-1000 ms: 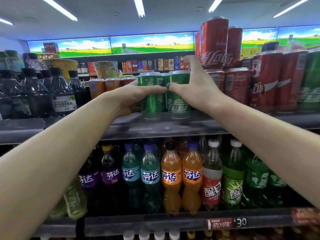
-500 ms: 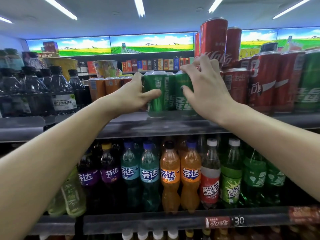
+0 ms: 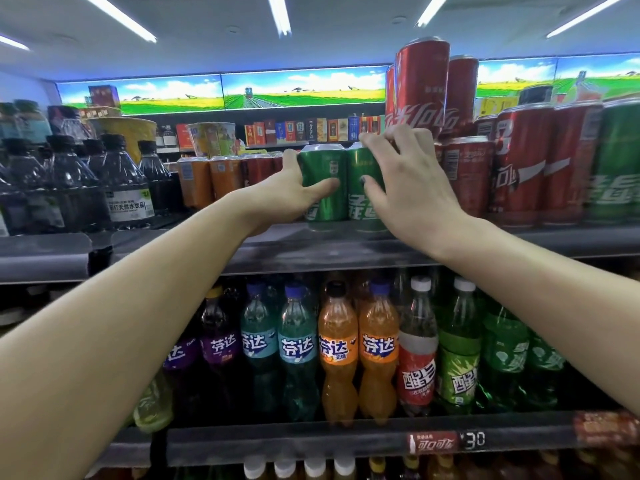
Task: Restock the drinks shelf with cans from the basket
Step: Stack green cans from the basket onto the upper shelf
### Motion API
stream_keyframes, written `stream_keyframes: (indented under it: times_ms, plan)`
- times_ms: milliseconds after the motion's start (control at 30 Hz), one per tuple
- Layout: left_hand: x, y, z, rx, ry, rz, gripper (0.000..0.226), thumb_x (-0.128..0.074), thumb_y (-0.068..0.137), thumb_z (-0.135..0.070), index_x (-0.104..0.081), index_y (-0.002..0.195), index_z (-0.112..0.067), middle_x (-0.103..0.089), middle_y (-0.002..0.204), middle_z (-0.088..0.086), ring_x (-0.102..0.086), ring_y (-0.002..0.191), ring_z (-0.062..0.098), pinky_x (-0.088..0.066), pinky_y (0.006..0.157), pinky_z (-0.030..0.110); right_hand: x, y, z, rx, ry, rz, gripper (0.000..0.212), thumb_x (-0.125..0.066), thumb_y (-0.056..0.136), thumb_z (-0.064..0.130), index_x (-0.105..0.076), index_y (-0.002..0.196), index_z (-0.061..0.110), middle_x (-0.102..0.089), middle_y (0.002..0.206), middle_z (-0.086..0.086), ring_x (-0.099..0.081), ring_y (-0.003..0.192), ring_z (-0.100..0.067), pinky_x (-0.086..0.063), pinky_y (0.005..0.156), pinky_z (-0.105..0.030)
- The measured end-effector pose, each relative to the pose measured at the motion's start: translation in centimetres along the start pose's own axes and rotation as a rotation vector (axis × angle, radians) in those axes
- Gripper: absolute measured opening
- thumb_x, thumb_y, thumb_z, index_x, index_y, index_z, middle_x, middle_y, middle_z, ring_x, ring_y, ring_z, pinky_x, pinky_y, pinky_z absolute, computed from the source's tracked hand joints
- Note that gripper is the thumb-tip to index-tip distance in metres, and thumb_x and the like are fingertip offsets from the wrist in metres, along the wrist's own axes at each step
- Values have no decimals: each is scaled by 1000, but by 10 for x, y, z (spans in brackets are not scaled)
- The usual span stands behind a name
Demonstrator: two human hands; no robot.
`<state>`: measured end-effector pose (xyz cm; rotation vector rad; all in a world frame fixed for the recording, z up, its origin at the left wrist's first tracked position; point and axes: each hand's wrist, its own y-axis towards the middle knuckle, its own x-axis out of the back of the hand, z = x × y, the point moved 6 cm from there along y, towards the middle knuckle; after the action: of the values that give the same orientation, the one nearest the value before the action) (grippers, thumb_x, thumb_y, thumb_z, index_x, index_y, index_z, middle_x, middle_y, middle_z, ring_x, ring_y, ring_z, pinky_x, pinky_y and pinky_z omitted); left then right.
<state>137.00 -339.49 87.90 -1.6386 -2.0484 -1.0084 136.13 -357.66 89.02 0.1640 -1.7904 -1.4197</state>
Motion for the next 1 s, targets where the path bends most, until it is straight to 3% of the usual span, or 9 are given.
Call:
stream_keyframes:
  times_ms: [133,233,333,467,600,667,800,1000]
  plan:
    - [-5,-2,-3,49,57,41,93,-56,103,-52,3,163,-12,-58,130,6,-58,124,24,-44,108,36,1,0,-1,18,7,5,49,-60,100,19,-47,146,12,-48,137,-13,-40,129,-32,-44,101,-38]
    - [-10,-4,-11,85,162,39,95,-46,106,-56,5,161,3,-57,127,17,-56,114,28,-40,103,35,4,4,-3,31,33,28,48,-61,99,19,-48,145,13,-49,138,-9,-40,131,-29,-39,105,-36]
    - [-13,-3,-13,110,218,89,95,-39,104,-64,2,164,-4,-38,151,20,-43,135,34,-34,106,37,8,8,-7,45,60,68,47,-62,99,20,-49,144,13,-52,139,-7,-40,132,-27,-37,107,-36]
    - [-2,1,-6,117,139,125,100,-42,92,-79,-11,164,-16,-23,167,7,-36,144,29,-32,117,42,12,10,-4,54,11,55,51,-66,95,24,-48,141,12,-52,137,-9,-43,128,-30,-39,107,-38]
    - [0,-1,-5,100,-61,128,128,-40,62,-102,-32,161,-21,-40,163,5,-35,150,30,-24,124,54,8,3,2,72,-52,39,67,-78,83,36,-48,139,12,-45,130,-12,-42,121,-31,-40,101,-37]
    - [-3,-1,-4,142,-124,103,119,-30,70,-99,-35,161,-22,-37,167,3,-26,156,27,-14,128,55,5,2,-2,72,-63,61,70,-78,83,33,-46,143,14,-42,133,-11,-38,124,-30,-41,102,-36]
    - [-7,4,-6,183,-141,66,90,-20,96,-82,-42,158,-20,-46,161,1,-35,153,25,-19,129,48,-1,7,-9,58,29,118,67,-76,85,18,-43,144,17,-41,138,-9,-36,128,-29,-42,101,-37]
    - [-5,7,-2,160,-169,76,92,-24,91,-85,-53,148,-18,-63,144,0,-53,137,19,-29,125,41,-4,7,-7,84,-56,127,71,-73,86,26,-39,147,13,-40,143,-12,-35,133,-33,-42,108,-42]
